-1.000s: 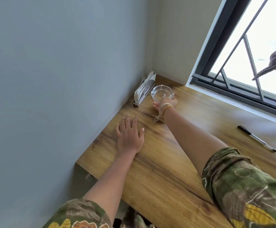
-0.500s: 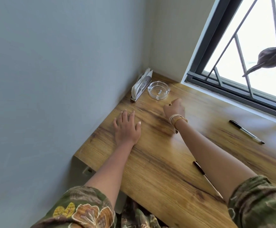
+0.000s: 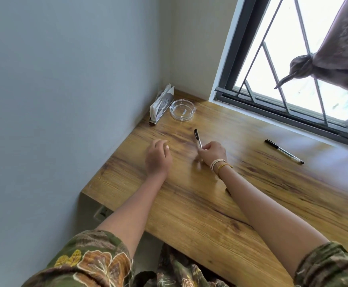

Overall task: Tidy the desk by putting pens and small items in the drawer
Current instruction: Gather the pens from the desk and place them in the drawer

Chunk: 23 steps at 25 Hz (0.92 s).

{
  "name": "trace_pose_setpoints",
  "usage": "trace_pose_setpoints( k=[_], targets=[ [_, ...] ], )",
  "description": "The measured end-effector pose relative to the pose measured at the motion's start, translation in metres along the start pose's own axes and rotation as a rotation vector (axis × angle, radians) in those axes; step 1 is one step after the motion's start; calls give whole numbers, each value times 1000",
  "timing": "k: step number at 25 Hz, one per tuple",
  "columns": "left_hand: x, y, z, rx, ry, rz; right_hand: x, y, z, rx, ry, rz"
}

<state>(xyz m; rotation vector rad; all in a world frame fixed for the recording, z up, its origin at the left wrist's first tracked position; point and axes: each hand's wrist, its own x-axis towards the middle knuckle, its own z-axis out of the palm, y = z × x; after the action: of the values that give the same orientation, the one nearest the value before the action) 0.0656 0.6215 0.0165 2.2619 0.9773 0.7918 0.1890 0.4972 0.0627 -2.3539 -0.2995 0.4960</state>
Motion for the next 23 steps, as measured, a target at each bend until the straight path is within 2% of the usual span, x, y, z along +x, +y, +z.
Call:
trace_pose_setpoints(
  k=[2, 4, 7, 8, 12, 15, 23],
  targets=[
    [-4, 20, 9, -159, -48, -41, -7, 5, -5, 219, -53, 109],
    [-4, 40, 18, -335, -142, -138, -13, 13, -8, 287, -113, 124],
    [-2, 71, 33, -782, -438, -521, -19, 26, -14, 338, -99, 57],
    [-4, 78, 39, -863, -513, -600, -20, 32, -17, 349, -92, 41],
    [-9, 101, 61, -971, -584, -712, -19, 51, -39, 303, -38, 1],
    [-13, 121, 77, -995, -690, -731, -12, 69, -70, 234, 97, 5],
    [-9, 158, 114, -955, -800, -788, 43, 121, -127, -249, 422, 43]
  ],
)
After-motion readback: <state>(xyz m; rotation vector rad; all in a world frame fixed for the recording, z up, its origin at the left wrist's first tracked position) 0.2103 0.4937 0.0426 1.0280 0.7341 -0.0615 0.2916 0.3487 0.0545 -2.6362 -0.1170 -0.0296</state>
